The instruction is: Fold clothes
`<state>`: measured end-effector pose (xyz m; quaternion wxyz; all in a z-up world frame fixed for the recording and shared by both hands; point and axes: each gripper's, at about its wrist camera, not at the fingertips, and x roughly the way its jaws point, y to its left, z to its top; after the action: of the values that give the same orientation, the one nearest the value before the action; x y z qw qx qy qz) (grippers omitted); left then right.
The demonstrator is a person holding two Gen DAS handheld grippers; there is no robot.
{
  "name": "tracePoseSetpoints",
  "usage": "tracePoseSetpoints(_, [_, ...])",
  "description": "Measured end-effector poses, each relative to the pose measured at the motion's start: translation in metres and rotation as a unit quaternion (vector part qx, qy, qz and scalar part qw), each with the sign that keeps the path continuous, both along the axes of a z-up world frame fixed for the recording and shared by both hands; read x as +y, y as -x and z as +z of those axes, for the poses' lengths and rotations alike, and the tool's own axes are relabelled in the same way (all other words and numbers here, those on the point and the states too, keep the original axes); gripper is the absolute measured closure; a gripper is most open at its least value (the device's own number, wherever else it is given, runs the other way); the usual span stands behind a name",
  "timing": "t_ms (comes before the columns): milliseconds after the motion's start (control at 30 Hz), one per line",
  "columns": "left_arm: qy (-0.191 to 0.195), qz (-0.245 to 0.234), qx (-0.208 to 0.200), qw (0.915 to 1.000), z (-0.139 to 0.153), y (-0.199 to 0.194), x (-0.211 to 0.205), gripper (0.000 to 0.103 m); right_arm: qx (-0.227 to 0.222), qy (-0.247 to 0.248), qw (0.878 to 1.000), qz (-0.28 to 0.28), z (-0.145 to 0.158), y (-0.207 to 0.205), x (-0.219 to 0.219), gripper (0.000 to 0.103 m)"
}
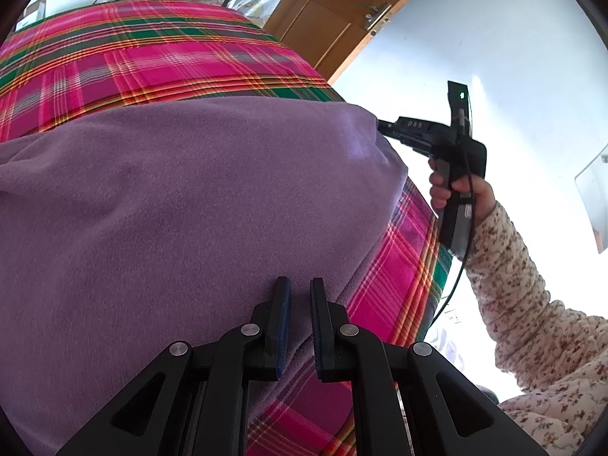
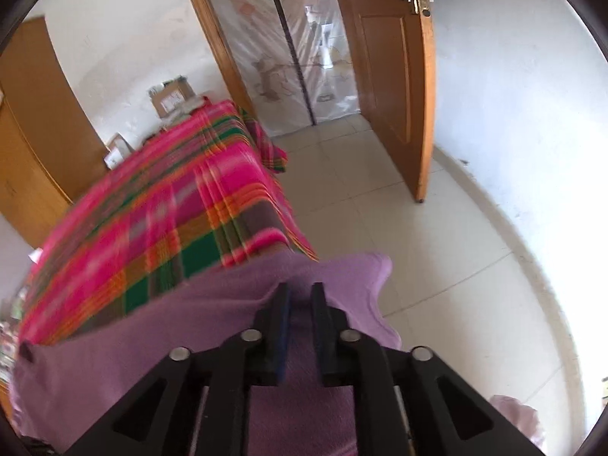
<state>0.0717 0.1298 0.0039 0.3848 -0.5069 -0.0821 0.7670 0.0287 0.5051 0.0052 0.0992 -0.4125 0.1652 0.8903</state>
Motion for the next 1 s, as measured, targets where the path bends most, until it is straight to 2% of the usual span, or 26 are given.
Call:
tracePoseSetpoints(67, [0.003,-0.001,0.001,1.0,0.001,-0.002,-0.001,0.092,-0.005,-0.009,1.0,-0.018,0.0,-0.005,0.0,0.075])
tracePoseSetpoints(200, [0.011,0.002,0.005,0.9999,0.003,-0.002,-0.003,0.092,-0.018,-0.032,0.999,-0.037,0.009,-0.011,-0.014,0.074])
tracePoseSetpoints(267, [0.011,0.012,0.009,0.9998,0.006,-0.001,-0.008,0.092,0.001,-0.066,0.998,-0.016,0.021,-0.018,-0.037,0.074])
tracePoseSetpoints(333, [0.006,0.023,0.014,0.9996,0.01,-0.001,-0.016,0.092,0.022,-0.08,0.997,0.004,0.03,-0.023,-0.058,0.074])
tracePoseSetpoints(567, [0.0,0.114,0.05,0.9922,0.03,-0.002,-0.081,0.092,0.05,-0.038,0.994,0.093,0.041,-0.019,-0.128,0.074])
tracePoseSetpoints(633, [0.005,0.149,0.057,0.9871,0.033,-0.002,-0.105,0.092,0.049,-0.027,0.991,0.12,0.041,-0.015,-0.145,0.074])
tracePoseSetpoints(733, [0.014,0.212,0.065,0.9751,0.039,-0.001,-0.145,0.092,0.046,-0.009,0.988,0.149,0.041,-0.009,-0.17,0.074])
tracePoseSetpoints(800, [0.027,0.254,0.073,0.9642,0.044,-0.002,-0.175,0.089,0.045,0.001,0.985,0.165,0.039,-0.005,-0.187,0.074])
tracePoseSetpoints(867, [0.045,0.289,0.08,0.953,0.049,-0.003,-0.201,0.076,0.044,0.009,0.983,0.178,0.038,-0.002,-0.202,0.074])
tracePoseSetpoints(1000, [0.081,0.349,0.087,0.9295,0.057,0.0,-0.248,0.075,0.049,0.035,0.976,0.208,0.034,0.003,-0.232,0.074])
